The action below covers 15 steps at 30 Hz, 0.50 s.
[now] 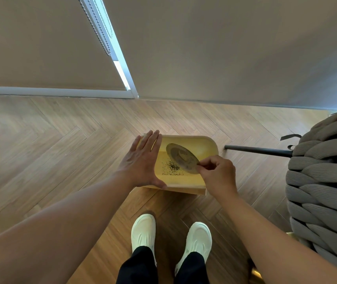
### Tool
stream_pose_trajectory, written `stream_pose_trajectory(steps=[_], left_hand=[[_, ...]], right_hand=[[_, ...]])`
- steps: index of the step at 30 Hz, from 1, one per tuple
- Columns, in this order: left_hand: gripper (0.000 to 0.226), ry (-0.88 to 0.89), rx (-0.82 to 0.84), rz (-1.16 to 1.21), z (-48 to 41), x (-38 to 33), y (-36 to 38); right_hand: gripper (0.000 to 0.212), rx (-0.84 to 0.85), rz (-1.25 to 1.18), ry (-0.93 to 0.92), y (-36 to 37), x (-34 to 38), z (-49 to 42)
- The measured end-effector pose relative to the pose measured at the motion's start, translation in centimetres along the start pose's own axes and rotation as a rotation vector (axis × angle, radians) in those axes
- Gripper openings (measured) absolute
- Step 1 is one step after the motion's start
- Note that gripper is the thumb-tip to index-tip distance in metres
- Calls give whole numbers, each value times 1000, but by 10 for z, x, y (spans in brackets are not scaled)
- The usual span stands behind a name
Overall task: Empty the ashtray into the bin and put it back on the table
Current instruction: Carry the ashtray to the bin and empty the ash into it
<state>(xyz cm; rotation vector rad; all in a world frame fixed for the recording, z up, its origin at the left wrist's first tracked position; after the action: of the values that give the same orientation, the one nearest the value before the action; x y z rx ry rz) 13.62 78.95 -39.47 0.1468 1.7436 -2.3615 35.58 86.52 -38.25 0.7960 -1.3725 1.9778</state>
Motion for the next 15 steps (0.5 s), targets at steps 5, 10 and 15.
stream_pose_trajectory(steps=[5, 10, 15], left_hand=[[144, 7, -19, 1, 2, -1, -4], [137, 28, -50, 16, 5, -4, -10], [131, 28, -81, 60, 7, -7, -13]], right_hand=[[15, 69, -232, 260, 0, -4, -2], [11, 89, -377, 417, -1, -4, -3], [14, 128, -491, 524, 1, -4, -1]])
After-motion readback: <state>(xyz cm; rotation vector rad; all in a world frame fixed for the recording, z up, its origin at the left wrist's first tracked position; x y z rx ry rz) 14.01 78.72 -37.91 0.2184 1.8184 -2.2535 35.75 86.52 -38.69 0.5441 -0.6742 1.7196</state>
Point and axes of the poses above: each hand's wrist, its own z-axis away from the middle knuckle, its own y-axis out of the palm, x = y × z, the point moved 2 cm from there along -z, towards the middle knuckle, and after that the axes turned 8 degrees about -x, right-handed, at the moved point
